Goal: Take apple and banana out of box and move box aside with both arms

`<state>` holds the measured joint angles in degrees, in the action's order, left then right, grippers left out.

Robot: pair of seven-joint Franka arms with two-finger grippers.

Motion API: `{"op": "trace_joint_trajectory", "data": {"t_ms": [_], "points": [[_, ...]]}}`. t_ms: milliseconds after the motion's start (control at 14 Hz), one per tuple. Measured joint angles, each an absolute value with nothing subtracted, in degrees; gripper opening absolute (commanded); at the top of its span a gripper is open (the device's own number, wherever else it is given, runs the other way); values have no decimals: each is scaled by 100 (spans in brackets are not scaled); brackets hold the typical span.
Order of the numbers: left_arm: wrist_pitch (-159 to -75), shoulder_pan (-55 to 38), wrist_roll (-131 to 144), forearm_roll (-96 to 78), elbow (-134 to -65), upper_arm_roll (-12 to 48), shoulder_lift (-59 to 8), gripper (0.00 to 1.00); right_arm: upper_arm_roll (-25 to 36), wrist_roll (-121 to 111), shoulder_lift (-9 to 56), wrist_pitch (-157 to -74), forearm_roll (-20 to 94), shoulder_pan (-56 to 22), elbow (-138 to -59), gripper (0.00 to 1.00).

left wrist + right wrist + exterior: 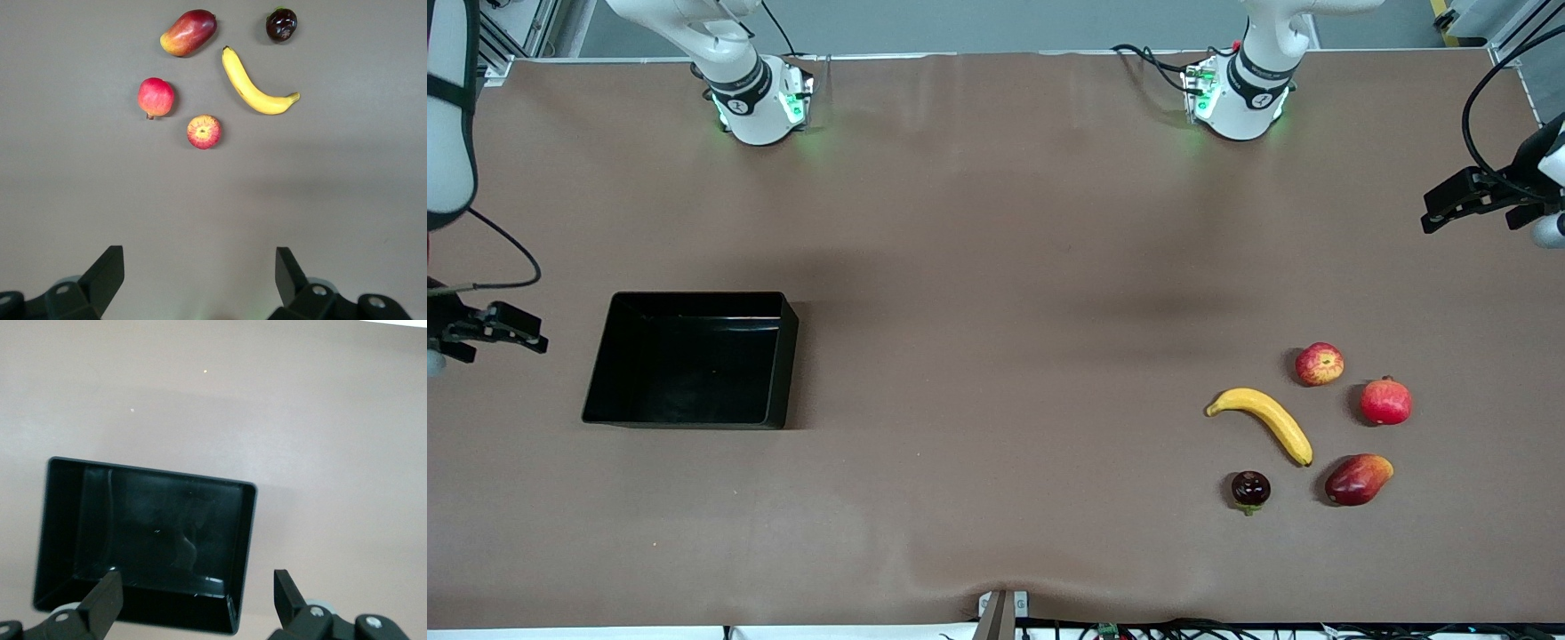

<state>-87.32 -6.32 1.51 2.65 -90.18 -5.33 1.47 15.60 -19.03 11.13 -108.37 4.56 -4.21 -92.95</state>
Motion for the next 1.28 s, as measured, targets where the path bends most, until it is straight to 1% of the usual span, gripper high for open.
{"op": "trace_joint_trajectory", "data": {"t_ms": [285, 499, 712, 997, 1282], "points": [[-8733, -619, 144, 265, -9011, -533, 168, 100, 906, -910, 666, -10214, 120, -406, -9239, 100], [-8740, -608, 144, 265, -8940, -556, 174, 100, 550, -674, 360, -9639, 86, -244, -9238, 100], [-8741, -606, 144, 265, -8787, -569, 174, 100, 472, -586, 250, -9116, 86, -113, -9241, 100], [-8738, -602, 144, 265, -8778, -573, 158, 100, 466, -544, 191, -8428, 86, -37, -9246, 100], [-8730, -603, 144, 265, -8779, -573, 115, 100, 467, -289, 126, -8316, 86, 50, -9246, 100]]}}
